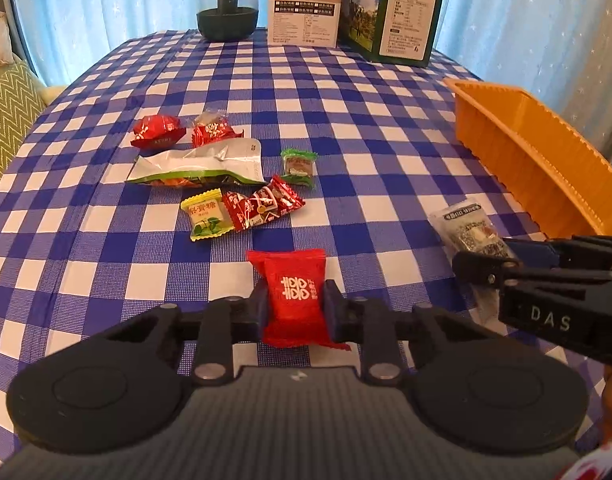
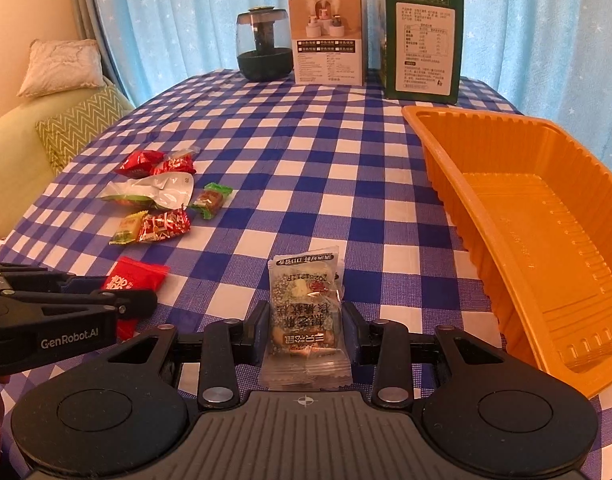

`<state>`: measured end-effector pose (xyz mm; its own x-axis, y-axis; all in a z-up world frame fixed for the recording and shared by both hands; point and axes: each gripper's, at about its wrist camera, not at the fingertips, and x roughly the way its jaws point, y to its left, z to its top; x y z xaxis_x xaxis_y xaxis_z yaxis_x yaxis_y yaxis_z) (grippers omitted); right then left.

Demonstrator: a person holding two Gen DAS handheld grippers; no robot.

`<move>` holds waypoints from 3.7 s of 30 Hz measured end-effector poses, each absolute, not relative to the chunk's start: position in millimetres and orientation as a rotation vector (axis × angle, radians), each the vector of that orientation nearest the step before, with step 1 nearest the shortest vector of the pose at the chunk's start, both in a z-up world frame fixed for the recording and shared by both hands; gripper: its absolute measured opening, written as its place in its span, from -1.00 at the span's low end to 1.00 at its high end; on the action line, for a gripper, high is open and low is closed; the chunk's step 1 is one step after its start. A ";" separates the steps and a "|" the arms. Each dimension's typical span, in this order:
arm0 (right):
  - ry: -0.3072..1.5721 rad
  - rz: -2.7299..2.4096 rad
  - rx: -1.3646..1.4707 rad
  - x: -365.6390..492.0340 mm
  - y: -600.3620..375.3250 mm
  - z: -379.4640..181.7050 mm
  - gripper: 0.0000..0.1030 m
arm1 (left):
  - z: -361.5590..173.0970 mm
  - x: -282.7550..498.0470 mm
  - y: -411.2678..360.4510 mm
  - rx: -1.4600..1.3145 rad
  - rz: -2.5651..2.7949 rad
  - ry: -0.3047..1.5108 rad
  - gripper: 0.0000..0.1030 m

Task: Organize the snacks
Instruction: 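Carry both packets over the orange tray and open the left tool, then open the right tool to drop the clear packet into the tray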

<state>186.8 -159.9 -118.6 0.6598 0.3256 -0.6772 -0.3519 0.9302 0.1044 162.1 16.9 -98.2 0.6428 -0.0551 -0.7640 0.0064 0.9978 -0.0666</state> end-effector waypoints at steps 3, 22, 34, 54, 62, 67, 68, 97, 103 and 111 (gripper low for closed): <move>0.734 0.381 -0.036 182.8 -161.6 -112.4 -0.26 | -89.2 159.3 15.2 -0.052 -0.040 0.852 -0.53; 0.547 0.185 0.056 166.0 -266.4 -33.7 -0.26 | -12.3 173.0 -79.3 -0.025 -0.217 0.717 -0.53; 0.531 0.009 0.194 189.4 -341.5 -43.4 -0.26 | -9.4 223.3 -153.0 -0.006 -0.345 0.711 -0.53; 0.598 -0.011 0.269 203.2 -359.3 -63.1 -0.26 | -41.9 254.1 -178.4 -0.011 -0.417 0.720 -0.33; 0.599 0.017 0.267 203.6 -352.1 -62.3 -0.26 | -40.7 247.0 -153.4 -0.016 -0.364 0.716 -0.19; 0.582 0.061 0.311 204.3 -351.4 -61.5 -0.26 | -36.2 243.7 -144.7 -0.022 -0.348 0.707 -0.17; 0.570 0.077 0.333 204.1 -352.5 -60.5 -0.26 | -35.5 242.5 -143.4 -0.021 -0.346 0.705 -0.13; 0.515 0.188 0.243 189.6 -291.2 -39.6 -0.09 | -10.4 193.8 -66.9 -0.010 -0.210 0.684 0.21; 0.518 0.259 0.206 188.5 -256.8 -36.6 -0.08 | -4.0 180.3 -33.7 0.003 -0.152 0.672 0.33; 0.532 0.336 0.164 189.3 -214.0 -37.2 -0.04 | -2.0 163.4 21.8 -0.006 -0.051 0.669 0.45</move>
<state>189.3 -214.0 -37.2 0.8087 0.3549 -0.4691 -0.2706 0.9325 0.2391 163.4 21.8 -2.0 0.7829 -0.0491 -0.6201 0.0454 0.9987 -0.0218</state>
